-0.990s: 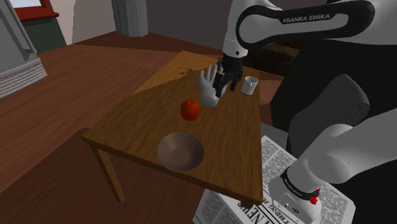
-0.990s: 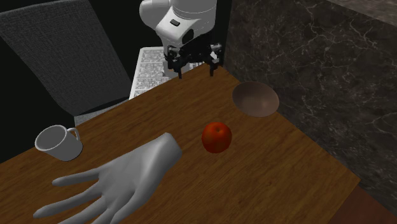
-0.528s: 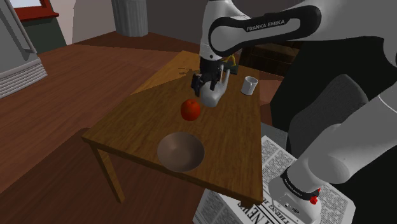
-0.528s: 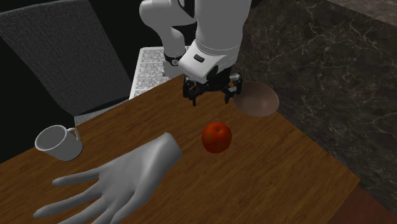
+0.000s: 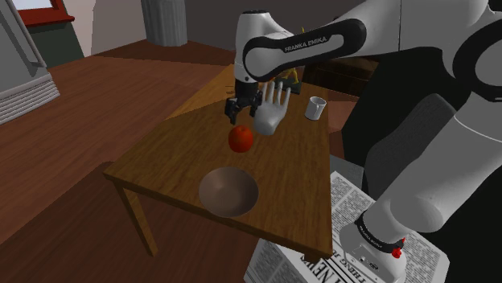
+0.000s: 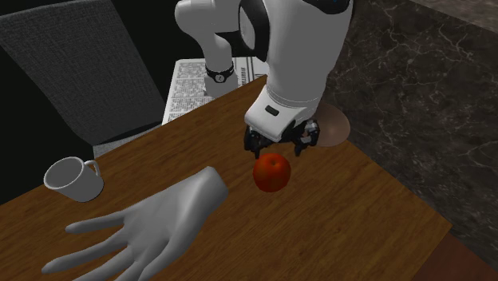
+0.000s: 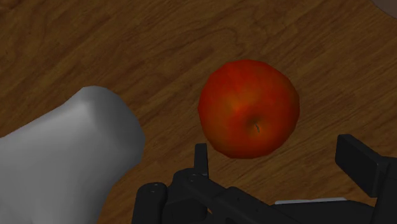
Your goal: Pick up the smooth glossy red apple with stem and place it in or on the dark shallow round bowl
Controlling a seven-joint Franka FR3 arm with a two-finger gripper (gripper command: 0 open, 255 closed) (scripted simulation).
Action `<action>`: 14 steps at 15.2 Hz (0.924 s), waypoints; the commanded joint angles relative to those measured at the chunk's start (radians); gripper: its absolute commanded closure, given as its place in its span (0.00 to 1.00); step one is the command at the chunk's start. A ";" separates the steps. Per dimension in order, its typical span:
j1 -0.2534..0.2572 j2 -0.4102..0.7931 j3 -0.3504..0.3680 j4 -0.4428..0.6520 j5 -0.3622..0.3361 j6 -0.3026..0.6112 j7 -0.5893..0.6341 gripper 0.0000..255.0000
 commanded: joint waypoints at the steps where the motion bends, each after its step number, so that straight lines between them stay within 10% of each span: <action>1: 0.000 0.010 0.000 -0.015 -0.004 0.026 0.003 0.00; 11: 0.000 0.023 -0.001 -0.036 -0.008 0.058 0.006 0.00; 12: 0.000 0.023 -0.001 -0.036 -0.008 0.058 0.006 1.00; 14: 0.000 0.023 -0.001 -0.036 -0.008 0.058 0.006 1.00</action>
